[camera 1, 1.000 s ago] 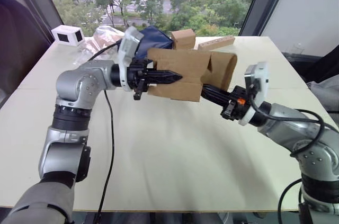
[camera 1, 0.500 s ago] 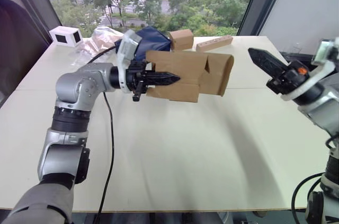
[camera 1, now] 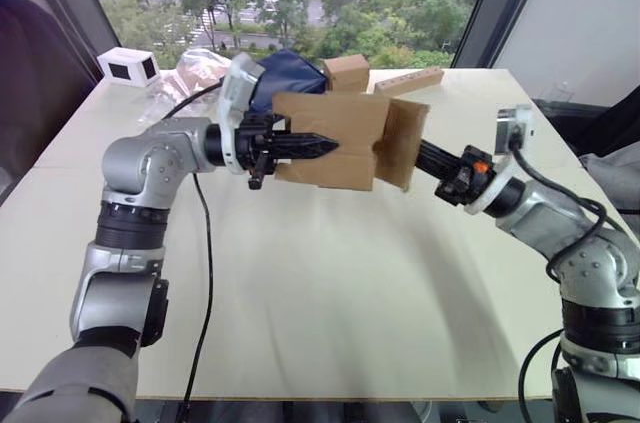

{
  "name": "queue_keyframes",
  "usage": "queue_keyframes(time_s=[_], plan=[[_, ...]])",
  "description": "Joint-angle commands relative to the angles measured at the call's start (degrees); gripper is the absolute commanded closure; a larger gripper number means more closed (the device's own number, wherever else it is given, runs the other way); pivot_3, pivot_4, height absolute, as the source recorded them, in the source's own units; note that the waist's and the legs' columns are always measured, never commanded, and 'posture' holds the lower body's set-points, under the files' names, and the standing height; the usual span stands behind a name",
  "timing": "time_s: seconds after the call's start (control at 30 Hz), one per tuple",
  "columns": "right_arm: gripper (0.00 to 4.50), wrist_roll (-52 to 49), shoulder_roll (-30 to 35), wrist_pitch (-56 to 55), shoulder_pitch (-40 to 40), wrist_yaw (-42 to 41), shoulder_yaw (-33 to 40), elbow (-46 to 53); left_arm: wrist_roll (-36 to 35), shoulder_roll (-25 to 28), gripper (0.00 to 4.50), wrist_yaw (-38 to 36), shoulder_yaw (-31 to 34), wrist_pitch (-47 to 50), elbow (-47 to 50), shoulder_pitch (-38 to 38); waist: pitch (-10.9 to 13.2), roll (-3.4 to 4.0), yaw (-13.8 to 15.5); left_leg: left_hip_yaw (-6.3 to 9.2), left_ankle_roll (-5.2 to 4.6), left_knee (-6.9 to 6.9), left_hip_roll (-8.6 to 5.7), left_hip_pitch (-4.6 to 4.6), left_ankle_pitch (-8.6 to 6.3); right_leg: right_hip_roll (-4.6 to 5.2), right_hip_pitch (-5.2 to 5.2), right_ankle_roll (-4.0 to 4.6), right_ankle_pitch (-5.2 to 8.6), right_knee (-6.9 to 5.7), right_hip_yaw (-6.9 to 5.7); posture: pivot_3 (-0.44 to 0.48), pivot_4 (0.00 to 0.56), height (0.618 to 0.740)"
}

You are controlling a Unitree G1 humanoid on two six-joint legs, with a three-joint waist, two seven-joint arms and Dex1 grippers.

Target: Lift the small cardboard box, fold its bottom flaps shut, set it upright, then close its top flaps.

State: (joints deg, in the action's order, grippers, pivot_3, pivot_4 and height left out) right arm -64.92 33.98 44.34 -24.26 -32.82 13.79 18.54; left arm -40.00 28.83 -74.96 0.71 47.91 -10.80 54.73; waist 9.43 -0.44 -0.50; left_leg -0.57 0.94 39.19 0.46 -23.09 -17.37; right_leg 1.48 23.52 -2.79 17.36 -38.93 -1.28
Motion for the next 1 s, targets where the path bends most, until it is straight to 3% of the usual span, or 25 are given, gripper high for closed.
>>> queue_keyframes(time_s=[0.03, 0.17, 0.33, 0.6, 0.7, 0.87, 1.0], plan=[[4.45, -3.7, -0.4, 0.9, 1.0, 1.1, 1.6, 4.4, -0.8, -0.1, 4.50, 0.6, 1.6, -0.7, -0.6, 2.5, 0.0, 0.00, 0.0, 0.00, 0.00, 0.00, 0.00, 0.00, 0.00, 0.00, 0.00, 0.00, 0.00, 0.00, 0.00, 0.000, 0.150, 0.740], [4.45, -5.9, -2.5, 0.3, 0.8, 2.7, 2.2, 4.6, -0.8, -0.1, 4.50, -0.2, 0.9, -0.4, -0.8, 2.9, 0.0, 0.00, -0.1, 0.00, 0.00, 0.00, 0.00, 0.01, 0.00, -0.01, 0.00, 0.00, 0.00, -0.01, 0.00, 0.000, 0.150, 0.740], [4.45, 1.8, -5.3, -4.1, 2.0, 1.7, -1.3, 4.7, -0.6, -0.2, 4.50, -0.6, 0.5, -0.4, -1.3, 3.6, 0.0, 0.00, -0.2, 0.00, 0.00, 0.00, 0.00, 0.02, 0.00, -0.02, 0.01, 0.00, 0.00, -0.02, 0.00, 0.000, 0.150, 0.740], [4.45, -1.6, -8.4, -4.0, 2.1, 1.7, -0.4, 3.3, -0.6, 0.1, 4.50, -0.4, 0.6, 0.1, -1.4, 3.7, 0.0, 0.00, -0.1, 0.00, 0.00, 0.00, 0.00, 0.02, 0.00, -0.01, 0.01, 0.00, 0.00, -0.02, 0.00, 0.000, 0.150, 0.740], [3.75, -2.4, -8.9, -3.8, 2.7, 2.1, 0.3, 3.1, -0.8, 0.0, 4.50, -0.2, 0.8, 0.2, -1.1, 3.6, 0.0, 0.00, -0.1, 0.00, 0.00, 0.00, 0.00, 0.01, 0.00, -0.01, 0.01, 0.00, 0.00, -0.02, 0.00, 0.000, 0.150, 0.740], [1.90, -8.3, -10.6, -2.5, 2.8, 4.0, 1.8, 1.9, -0.9, -0.2, 4.50, -0.1, 0.9, 0.2, -1.1, 3.5, 0.0, 0.00, -0.1, 0.00, 0.00, 0.00, 0.00, 0.02, 0.00, -0.01, 0.01, 0.00, 0.00, -0.02, 0.00, 0.000, 0.150, 0.740], [1.90, -12.2, -12.3, -2.4, 2.6, 5.0, 2.7, 1.5, -1.0, -0.3, 4.50, 0.0, 0.9, 0.3, -1.1, 3.5, 0.0, 0.00, -0.2, 0.00, 0.00, 0.00, 0.01, 0.03, 0.00, -0.02, 0.01, 0.00, 0.00, -0.03, 0.00, 0.000, 0.150, 0.740]])
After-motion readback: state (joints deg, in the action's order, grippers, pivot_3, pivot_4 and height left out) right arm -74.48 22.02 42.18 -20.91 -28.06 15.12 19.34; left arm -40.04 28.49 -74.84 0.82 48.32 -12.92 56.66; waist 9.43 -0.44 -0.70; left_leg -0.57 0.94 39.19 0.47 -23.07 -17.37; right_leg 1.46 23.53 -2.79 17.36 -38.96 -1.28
